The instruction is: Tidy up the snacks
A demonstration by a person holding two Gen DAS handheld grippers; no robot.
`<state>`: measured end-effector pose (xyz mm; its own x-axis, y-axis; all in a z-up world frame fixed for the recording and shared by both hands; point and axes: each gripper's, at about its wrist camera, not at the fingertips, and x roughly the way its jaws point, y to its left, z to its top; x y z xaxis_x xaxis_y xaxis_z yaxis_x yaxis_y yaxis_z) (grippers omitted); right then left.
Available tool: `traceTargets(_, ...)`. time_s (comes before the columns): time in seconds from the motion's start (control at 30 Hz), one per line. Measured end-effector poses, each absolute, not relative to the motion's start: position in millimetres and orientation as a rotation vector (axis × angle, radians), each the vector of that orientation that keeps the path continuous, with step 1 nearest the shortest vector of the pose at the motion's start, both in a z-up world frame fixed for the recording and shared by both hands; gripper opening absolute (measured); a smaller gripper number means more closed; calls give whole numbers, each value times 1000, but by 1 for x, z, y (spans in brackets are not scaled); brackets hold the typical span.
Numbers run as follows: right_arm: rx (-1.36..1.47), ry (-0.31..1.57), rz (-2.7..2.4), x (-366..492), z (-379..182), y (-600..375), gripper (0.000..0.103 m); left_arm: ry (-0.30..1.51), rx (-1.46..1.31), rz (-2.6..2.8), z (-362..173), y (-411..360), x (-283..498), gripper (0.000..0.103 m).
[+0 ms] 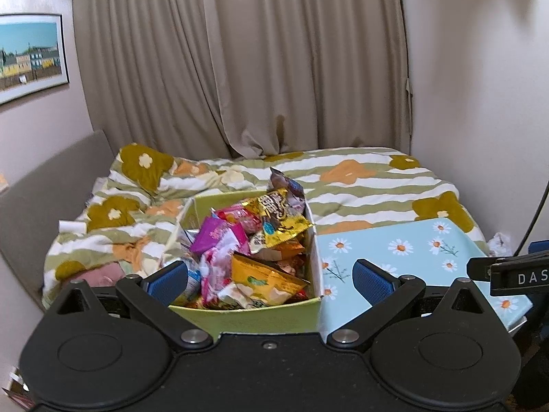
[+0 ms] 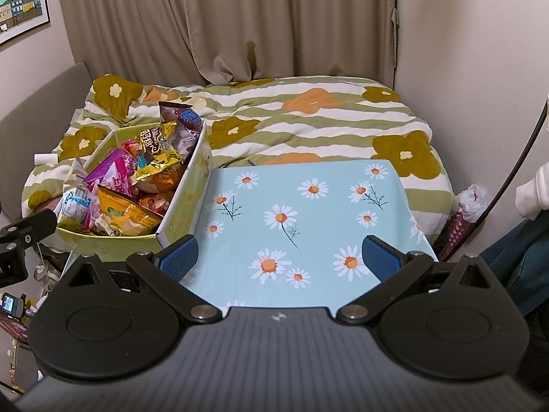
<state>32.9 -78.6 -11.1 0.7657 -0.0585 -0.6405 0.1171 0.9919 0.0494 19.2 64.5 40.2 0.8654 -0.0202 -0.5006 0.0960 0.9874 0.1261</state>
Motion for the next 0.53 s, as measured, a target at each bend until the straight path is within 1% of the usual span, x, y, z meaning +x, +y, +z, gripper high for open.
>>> traceTargets(0.23, 85, 689, -94, 33, -11, -76, 103, 484, 140, -72, 44, 69, 15, 103)
traceTargets(0.53, 85, 687, -94, 33, -9, -74, 103, 510, 105, -61, 40, 71, 17, 103)
